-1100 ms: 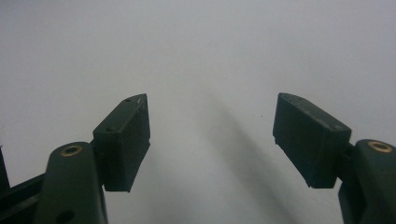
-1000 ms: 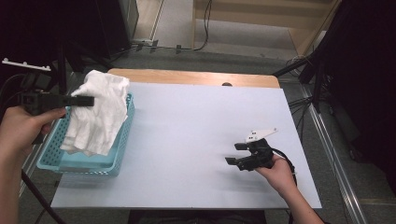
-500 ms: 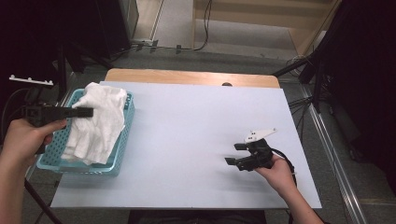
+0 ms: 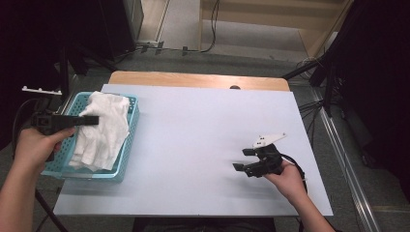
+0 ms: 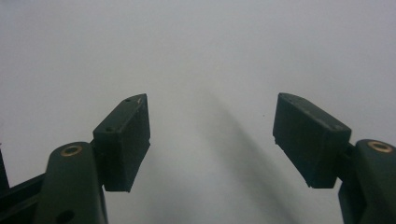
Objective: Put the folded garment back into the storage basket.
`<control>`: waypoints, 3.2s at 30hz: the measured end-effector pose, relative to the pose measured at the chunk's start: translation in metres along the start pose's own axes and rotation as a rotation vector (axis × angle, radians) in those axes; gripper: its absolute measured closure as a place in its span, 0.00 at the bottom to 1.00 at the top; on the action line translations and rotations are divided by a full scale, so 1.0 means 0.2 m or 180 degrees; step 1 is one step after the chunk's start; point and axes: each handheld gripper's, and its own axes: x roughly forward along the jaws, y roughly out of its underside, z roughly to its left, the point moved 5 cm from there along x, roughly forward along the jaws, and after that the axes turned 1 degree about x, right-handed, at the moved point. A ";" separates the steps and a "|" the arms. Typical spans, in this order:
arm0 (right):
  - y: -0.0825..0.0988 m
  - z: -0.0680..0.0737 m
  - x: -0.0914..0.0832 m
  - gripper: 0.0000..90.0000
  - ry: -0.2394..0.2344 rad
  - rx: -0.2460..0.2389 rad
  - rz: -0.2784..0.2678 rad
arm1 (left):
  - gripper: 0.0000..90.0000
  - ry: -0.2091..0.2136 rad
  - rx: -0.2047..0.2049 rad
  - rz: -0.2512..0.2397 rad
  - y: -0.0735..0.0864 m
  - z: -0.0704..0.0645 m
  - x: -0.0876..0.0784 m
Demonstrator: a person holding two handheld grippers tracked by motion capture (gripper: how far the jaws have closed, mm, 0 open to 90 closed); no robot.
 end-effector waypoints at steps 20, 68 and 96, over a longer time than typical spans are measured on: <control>0.00 0.00 0.00 0.29 -0.0006 0.0014 -0.0007 | 0.79 -0.0074 -0.0026 0.0159 0.08 0.06 0.16; 0.00 0.00 0.01 0.29 -0.0007 0.0001 0.0015 | 0.75 -0.0514 0.0070 0.0333 0.19 0.24 0.36; 0.00 0.01 0.01 0.29 -0.0014 -0.0013 0.0014 | 0.39 -0.0926 0.0500 -0.0178 0.02 0.21 0.26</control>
